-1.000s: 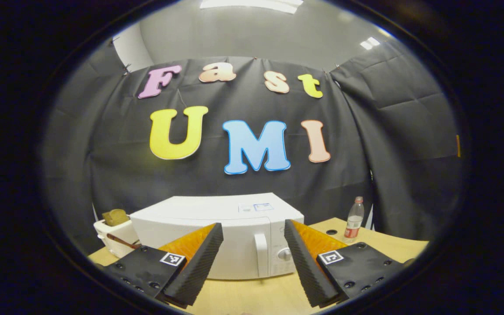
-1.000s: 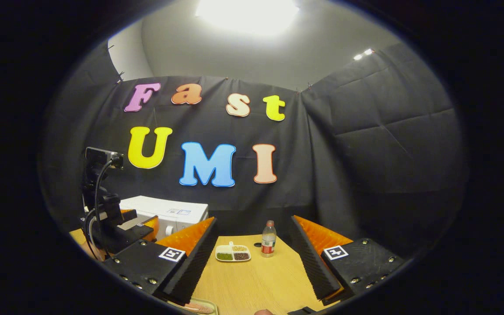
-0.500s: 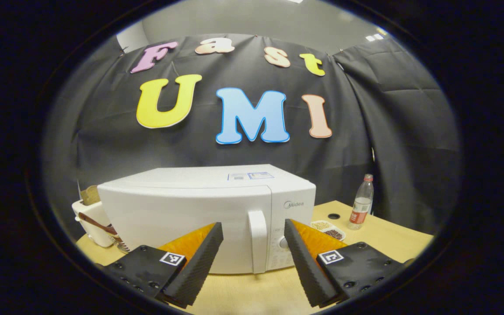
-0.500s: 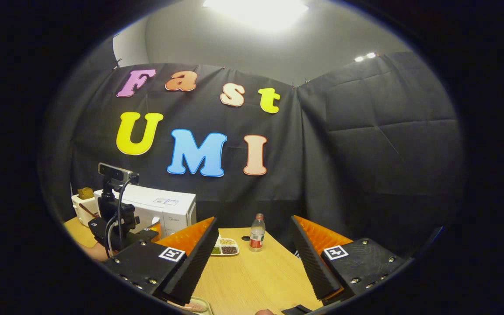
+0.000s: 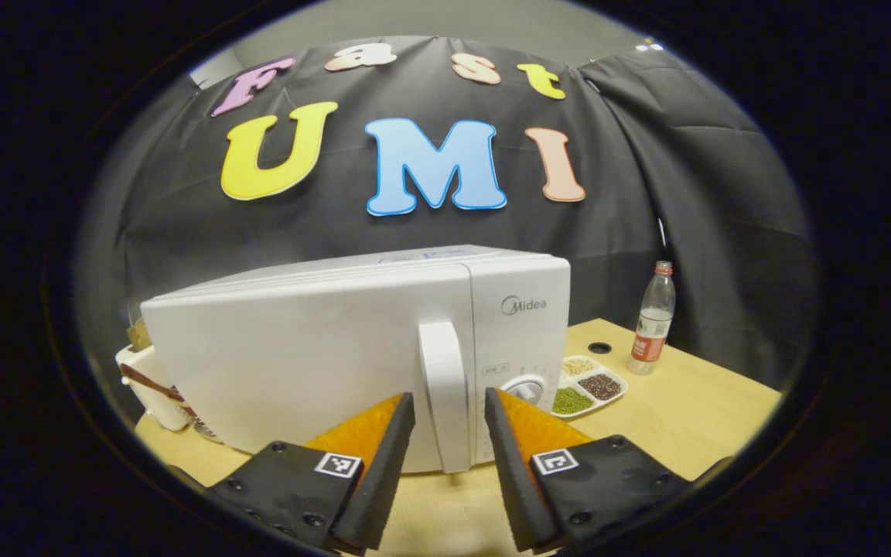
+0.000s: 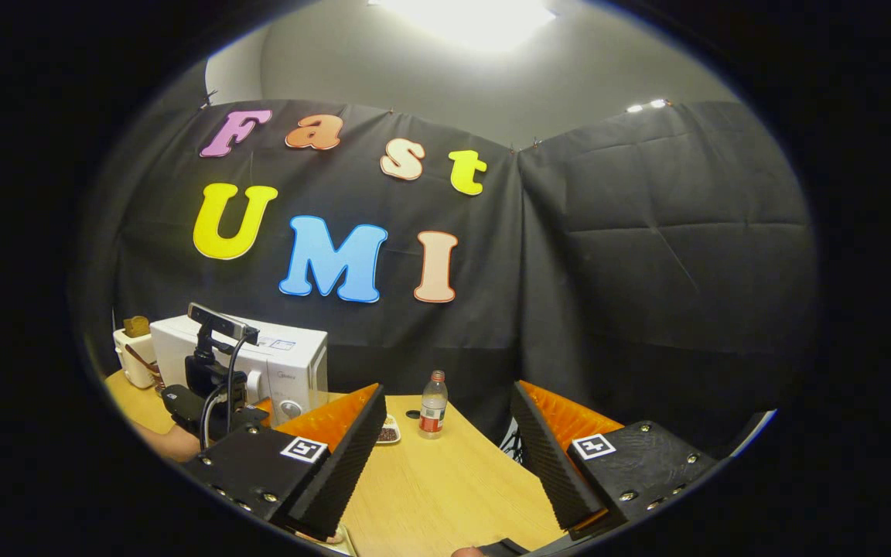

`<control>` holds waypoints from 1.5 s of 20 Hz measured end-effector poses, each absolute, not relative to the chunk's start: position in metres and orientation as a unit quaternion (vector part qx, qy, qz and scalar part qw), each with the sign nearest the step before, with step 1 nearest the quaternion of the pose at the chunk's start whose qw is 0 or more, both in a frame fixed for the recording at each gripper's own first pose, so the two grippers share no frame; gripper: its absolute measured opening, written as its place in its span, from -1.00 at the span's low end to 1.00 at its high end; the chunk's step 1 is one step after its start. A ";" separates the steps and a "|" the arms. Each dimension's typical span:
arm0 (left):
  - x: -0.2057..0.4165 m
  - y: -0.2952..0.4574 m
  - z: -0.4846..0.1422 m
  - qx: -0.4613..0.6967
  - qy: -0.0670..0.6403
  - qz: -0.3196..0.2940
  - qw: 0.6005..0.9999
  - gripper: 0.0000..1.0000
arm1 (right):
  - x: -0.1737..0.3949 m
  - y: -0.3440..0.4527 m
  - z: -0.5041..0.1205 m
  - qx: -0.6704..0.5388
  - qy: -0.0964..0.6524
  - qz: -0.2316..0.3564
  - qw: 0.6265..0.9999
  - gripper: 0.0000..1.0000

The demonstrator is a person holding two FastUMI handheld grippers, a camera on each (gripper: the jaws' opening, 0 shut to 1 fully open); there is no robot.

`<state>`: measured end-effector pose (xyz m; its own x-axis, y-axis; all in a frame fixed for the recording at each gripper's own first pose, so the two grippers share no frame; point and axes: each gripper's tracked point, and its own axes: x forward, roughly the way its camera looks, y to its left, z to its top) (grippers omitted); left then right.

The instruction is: Open the microwave oven with the left hand, put the food in, and close the microwave oven.

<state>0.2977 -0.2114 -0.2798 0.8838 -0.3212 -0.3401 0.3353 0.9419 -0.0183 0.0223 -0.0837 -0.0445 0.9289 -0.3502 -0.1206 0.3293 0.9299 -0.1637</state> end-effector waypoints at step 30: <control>0.183 -0.145 -0.267 0.011 0.224 -0.080 0.971 -0.79 | -0.004 -0.093 -0.033 -0.050 0.043 -0.003 0.998 0.98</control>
